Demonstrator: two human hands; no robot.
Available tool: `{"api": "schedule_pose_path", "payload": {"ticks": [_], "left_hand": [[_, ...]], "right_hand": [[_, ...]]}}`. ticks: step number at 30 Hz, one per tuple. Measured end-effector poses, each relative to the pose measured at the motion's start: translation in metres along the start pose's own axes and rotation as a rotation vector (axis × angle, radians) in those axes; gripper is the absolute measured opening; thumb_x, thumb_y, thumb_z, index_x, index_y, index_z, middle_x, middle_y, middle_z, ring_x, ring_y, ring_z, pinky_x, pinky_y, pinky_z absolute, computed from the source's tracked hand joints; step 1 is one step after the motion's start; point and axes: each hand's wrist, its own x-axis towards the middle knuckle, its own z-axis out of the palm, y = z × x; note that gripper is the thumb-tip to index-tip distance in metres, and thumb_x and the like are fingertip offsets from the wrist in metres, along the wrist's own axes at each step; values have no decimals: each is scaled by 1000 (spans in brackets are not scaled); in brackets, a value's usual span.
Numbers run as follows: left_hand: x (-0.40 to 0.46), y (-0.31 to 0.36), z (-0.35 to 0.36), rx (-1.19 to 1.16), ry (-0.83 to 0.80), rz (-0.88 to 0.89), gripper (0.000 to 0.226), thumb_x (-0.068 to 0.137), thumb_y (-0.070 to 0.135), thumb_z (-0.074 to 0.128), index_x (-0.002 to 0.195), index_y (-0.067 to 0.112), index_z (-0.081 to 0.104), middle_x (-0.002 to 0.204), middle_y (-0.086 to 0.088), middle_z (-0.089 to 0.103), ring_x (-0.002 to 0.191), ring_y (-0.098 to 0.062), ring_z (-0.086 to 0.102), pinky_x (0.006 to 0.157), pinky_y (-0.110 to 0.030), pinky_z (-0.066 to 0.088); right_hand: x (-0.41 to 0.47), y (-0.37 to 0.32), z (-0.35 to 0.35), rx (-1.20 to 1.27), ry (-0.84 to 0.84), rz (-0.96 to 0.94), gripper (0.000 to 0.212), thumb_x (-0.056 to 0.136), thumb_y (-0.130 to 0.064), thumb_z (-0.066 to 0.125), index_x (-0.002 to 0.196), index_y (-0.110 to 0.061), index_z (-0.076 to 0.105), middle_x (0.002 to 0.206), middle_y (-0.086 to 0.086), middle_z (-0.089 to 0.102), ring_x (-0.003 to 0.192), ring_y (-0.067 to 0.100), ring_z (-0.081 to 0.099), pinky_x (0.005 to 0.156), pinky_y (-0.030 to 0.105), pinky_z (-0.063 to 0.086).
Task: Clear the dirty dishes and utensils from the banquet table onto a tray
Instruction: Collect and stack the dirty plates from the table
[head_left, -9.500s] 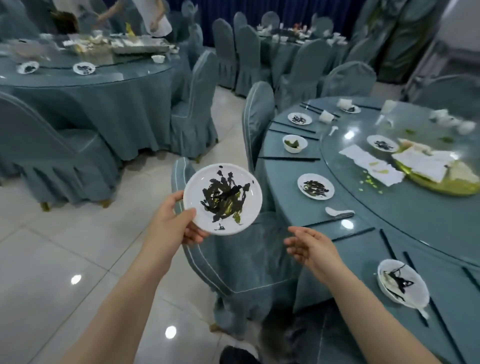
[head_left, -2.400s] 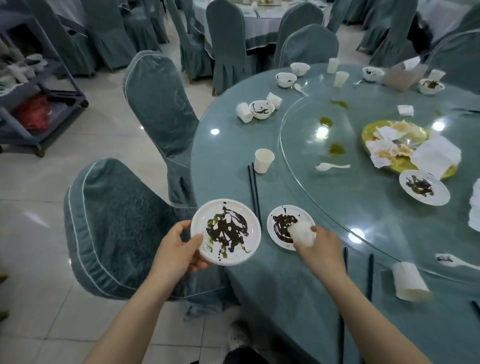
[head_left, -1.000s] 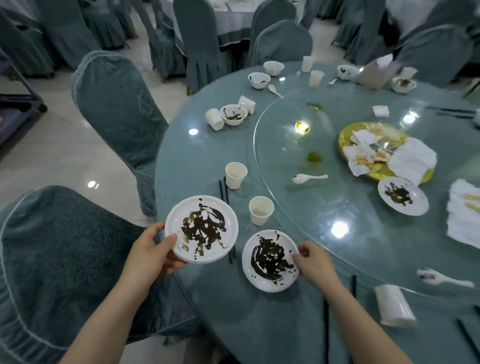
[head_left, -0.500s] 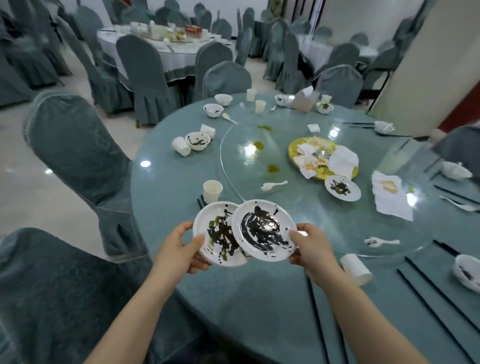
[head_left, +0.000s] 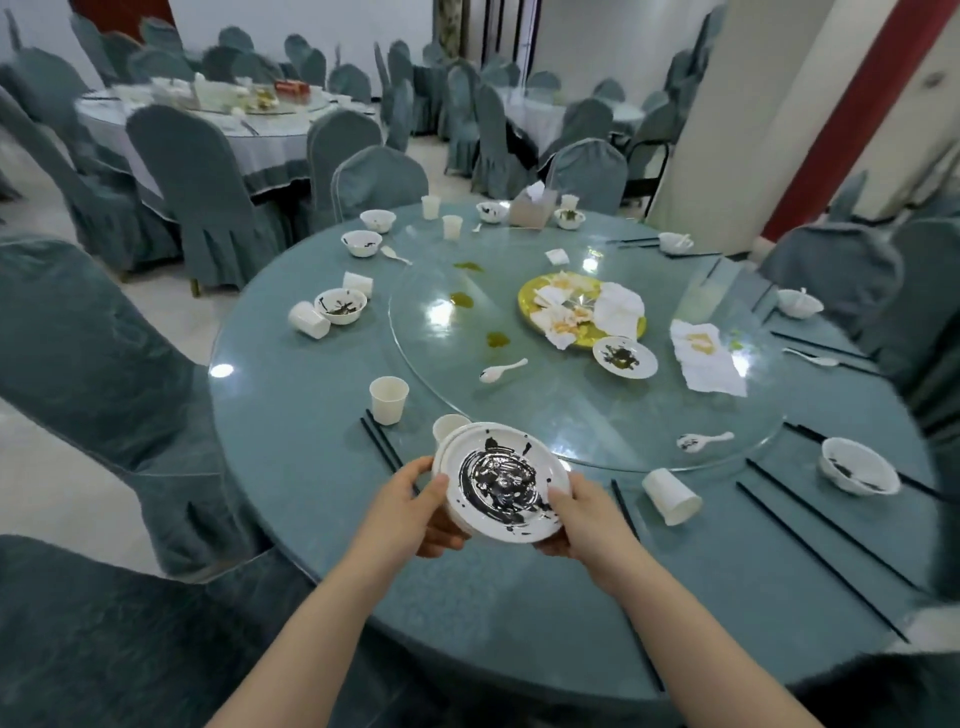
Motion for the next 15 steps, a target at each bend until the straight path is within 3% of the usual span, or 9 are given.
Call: {"api": "schedule_pose_path", "payload": {"ticks": [4,10,15], "left_hand": [[10,16,13,6,-102,4,21,101,32,35,116,34,50,73,-13,73,60,-23,69,49,-22,48],[51,42,47,73,-169,13,22,102,26,36,117,33,49,69,-12,73,59,-22,70,45,-19,47],[103,54,96,54,-161,-42,21,100,26,42,120,33,46,69,-12,73,56,-21,69,47,-22,49]], "right_hand": [[7,5,-16,51,59,42,14,91,-6,50,97,-9,63,84,10,69,63,16,63,51,24,51],[37,-1,-55,271,122,95,9,92,-3,51,96,-10,54,78,13,66,45,15,62,40,23,48],[80,-5,-109,321,139,112,9,93,-4,51,100,-10,51,85,15,65,50,17,63,42,25,49]]}}
